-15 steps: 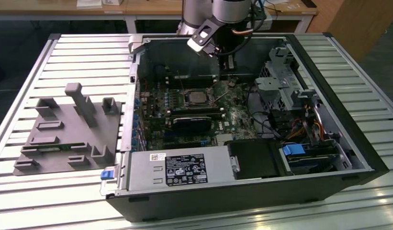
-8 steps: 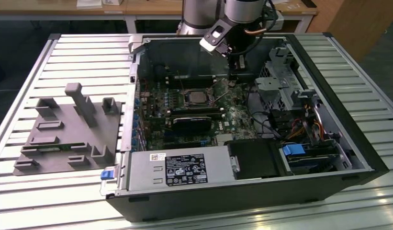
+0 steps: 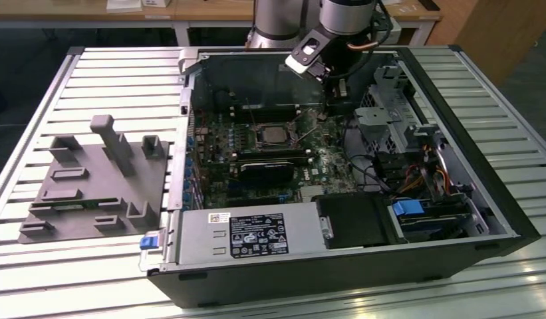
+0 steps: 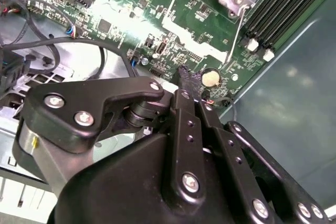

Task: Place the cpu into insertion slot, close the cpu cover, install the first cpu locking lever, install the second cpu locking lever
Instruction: 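Close the cpu cover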

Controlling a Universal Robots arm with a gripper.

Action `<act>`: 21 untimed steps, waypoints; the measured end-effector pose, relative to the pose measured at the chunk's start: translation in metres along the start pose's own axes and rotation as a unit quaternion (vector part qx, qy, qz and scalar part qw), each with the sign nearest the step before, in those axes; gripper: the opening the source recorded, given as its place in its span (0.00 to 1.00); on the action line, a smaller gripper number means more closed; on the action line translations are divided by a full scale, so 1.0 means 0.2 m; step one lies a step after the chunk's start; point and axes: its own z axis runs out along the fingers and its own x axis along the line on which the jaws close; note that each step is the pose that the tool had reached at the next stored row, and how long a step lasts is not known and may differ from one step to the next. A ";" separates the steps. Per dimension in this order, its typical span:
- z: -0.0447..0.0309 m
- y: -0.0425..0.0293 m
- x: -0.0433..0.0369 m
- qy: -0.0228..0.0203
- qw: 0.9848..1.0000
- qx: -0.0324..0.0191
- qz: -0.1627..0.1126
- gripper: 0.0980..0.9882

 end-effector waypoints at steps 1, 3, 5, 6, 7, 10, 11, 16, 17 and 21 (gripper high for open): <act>0.008 0.003 0.000 0.000 1.000 0.000 0.000 0.00; 0.026 0.005 0.000 0.000 1.000 0.000 0.000 0.00; 0.044 0.004 -0.001 0.000 1.000 0.001 0.000 0.00; 0.053 0.004 -0.001 0.000 1.000 0.001 0.000 0.00; 0.062 0.004 -0.001 0.000 1.000 0.002 0.000 0.00; 0.090 0.003 -0.001 0.000 1.000 0.003 0.000 0.00; 0.099 0.003 -0.001 0.000 1.000 0.003 0.000 0.00; 0.122 0.001 -0.002 0.000 1.000 0.004 0.000 0.00; 0.123 0.001 -0.002 0.000 1.000 0.004 0.000 0.00; 0.125 0.002 -0.002 0.000 1.000 0.008 0.000 0.00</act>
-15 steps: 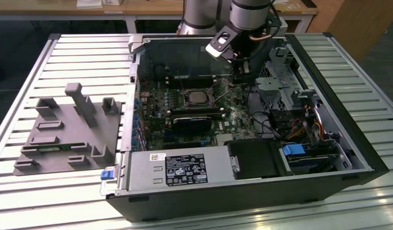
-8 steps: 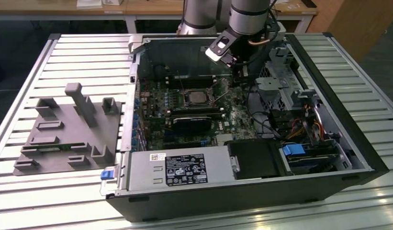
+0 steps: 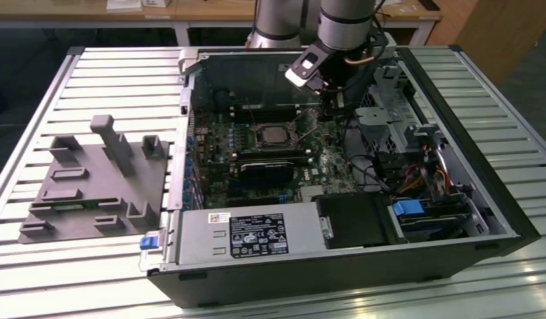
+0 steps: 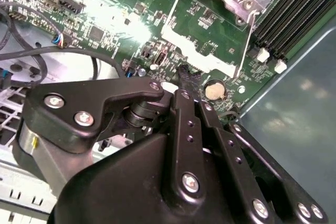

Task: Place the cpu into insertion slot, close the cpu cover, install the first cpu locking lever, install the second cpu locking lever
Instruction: 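Close the cpu cover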

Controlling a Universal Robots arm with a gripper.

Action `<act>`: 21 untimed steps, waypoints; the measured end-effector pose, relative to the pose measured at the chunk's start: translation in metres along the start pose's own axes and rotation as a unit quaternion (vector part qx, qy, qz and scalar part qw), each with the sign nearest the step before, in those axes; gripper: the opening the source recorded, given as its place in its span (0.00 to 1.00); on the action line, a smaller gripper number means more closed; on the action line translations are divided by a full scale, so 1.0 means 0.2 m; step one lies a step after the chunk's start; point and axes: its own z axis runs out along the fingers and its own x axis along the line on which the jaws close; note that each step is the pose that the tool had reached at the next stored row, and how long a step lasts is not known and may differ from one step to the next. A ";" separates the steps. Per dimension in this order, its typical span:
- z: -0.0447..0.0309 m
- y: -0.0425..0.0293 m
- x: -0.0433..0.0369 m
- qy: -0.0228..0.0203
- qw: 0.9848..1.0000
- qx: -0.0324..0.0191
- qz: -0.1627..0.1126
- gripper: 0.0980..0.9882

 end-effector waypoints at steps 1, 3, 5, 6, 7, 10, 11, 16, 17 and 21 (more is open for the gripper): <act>0.000 0.001 0.000 0.000 1.000 0.005 0.000 0.00; 0.001 0.004 0.000 0.000 1.000 0.019 0.000 0.00; 0.003 0.007 0.000 0.000 0.999 0.037 0.001 0.00; 0.003 0.009 0.000 0.000 0.999 0.046 0.001 0.00; 0.004 0.010 0.000 -0.001 0.999 0.053 0.001 0.00; 0.004 0.011 0.000 -0.001 0.998 0.061 0.001 0.00; 0.004 0.011 0.000 -0.001 0.998 0.062 0.001 0.00; 0.003 -0.003 0.000 -0.001 0.998 0.062 0.001 0.00; 0.003 -0.012 0.000 -0.001 0.998 0.061 0.001 0.00; 0.000 -0.048 0.000 -0.001 0.998 0.059 0.001 0.00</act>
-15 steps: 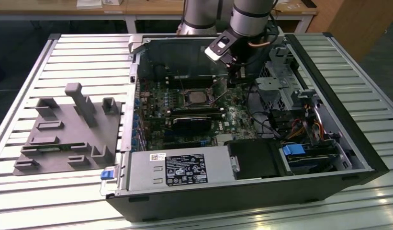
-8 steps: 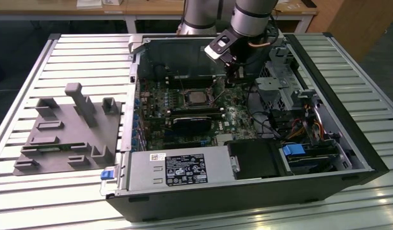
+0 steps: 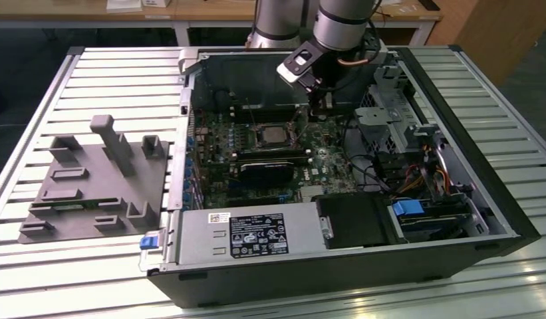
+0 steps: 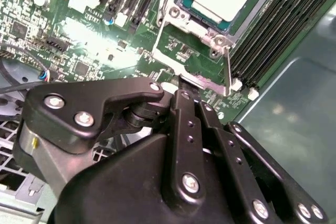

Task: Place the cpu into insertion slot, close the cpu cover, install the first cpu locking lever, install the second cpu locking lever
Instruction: 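Close the cpu cover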

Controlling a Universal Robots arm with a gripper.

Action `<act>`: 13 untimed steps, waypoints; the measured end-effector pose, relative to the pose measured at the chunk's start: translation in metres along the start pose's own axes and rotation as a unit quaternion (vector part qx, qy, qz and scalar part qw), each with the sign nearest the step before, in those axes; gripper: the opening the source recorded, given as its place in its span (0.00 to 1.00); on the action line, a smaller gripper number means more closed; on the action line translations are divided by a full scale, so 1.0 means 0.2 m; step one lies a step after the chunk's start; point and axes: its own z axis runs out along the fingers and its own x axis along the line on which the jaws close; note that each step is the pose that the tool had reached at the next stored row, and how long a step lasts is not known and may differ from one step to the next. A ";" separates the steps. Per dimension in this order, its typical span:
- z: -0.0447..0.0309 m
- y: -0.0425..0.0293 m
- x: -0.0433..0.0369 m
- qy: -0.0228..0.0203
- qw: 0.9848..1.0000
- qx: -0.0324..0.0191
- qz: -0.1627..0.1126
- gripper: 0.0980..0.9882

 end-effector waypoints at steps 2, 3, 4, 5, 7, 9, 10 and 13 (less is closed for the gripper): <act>0.001 -0.021 0.001 0.000 1.000 -0.001 0.000 0.00; 0.002 -0.033 0.002 0.000 1.000 -0.001 0.000 0.00; 0.003 -0.046 0.003 0.000 1.000 -0.002 0.000 0.00; 0.003 -0.058 0.004 0.000 1.000 -0.002 0.000 0.00; 0.005 -0.082 0.007 0.000 1.000 -0.004 0.000 0.00; 0.006 -0.102 0.009 0.000 1.000 -0.005 0.000 0.00; 0.006 -0.109 0.009 0.000 1.000 -0.005 0.000 0.00; 0.008 -0.132 0.011 0.000 1.000 -0.006 0.000 0.00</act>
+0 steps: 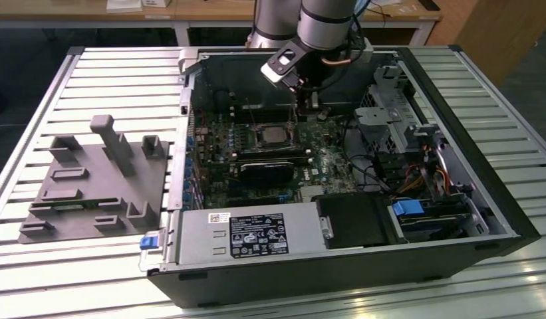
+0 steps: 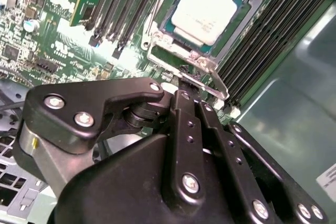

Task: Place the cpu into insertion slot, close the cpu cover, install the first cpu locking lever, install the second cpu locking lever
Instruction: 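Close the cpu cover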

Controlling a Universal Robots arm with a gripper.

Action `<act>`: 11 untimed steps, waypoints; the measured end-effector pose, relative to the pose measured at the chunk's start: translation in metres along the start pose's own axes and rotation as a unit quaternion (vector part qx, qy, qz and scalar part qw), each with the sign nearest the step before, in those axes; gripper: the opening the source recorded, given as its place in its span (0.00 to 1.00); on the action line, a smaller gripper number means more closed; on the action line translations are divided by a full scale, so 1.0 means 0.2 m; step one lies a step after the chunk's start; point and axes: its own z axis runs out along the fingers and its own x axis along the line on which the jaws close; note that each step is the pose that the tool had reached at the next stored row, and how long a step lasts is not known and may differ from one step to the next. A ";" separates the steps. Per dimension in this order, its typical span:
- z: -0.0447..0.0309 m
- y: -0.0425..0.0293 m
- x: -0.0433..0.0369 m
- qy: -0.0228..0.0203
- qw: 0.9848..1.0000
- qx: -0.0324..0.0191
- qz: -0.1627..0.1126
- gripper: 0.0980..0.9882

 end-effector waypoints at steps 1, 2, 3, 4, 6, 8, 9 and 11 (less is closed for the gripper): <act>0.000 -0.008 0.001 0.000 1.000 0.000 0.000 0.00; 0.001 -0.016 0.001 0.000 1.000 -0.001 0.000 0.00; 0.001 -0.022 0.001 0.000 1.000 -0.001 0.000 0.00; 0.001 -0.026 0.001 0.000 1.000 -0.001 0.000 0.00; 0.001 -0.031 0.002 0.000 1.000 -0.001 0.000 0.00; 0.001 -0.036 0.002 0.000 1.000 -0.004 0.000 0.00; 0.002 -0.041 0.002 0.000 1.000 -0.010 0.000 0.00; 0.005 -0.060 0.001 0.000 1.000 -0.026 0.000 0.00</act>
